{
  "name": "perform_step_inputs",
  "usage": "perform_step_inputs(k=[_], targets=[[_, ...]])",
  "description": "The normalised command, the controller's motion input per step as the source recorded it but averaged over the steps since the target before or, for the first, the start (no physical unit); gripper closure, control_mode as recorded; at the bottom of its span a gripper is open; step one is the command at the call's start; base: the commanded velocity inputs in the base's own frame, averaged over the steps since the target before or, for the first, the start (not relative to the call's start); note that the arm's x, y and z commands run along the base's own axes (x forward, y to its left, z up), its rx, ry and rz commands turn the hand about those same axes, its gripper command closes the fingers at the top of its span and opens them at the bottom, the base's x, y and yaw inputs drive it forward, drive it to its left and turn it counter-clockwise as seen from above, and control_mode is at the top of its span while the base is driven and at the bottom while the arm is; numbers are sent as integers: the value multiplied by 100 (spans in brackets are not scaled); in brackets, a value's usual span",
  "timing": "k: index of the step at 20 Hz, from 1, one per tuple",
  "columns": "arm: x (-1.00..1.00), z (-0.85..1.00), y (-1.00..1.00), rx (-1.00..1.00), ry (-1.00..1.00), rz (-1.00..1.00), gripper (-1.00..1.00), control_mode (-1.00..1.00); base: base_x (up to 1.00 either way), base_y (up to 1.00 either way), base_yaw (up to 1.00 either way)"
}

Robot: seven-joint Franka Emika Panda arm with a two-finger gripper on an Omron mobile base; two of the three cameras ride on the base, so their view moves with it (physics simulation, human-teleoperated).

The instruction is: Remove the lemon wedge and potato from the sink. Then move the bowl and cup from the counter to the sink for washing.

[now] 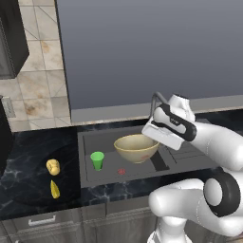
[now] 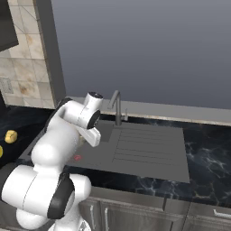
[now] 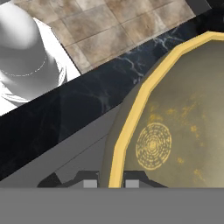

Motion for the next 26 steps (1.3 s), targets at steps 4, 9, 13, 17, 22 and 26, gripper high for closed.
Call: perform_step_inputs(k=[4, 9, 13, 17, 22, 26], targets=[[11, -12, 9, 0, 0, -6, 100, -100, 0, 0, 0], [10, -10, 8, 0, 0, -7, 100, -100, 0, 0, 0], [8, -9, 4, 0, 0, -9, 100, -100, 0, 0, 0], [6, -9, 7, 0, 0, -14, 100, -100, 0, 0, 0], [7, -7, 8, 0, 0, -16, 100, -100, 0, 0, 0], [10, -7, 7, -1, 1, -12, 100, -100, 0, 0, 0]])
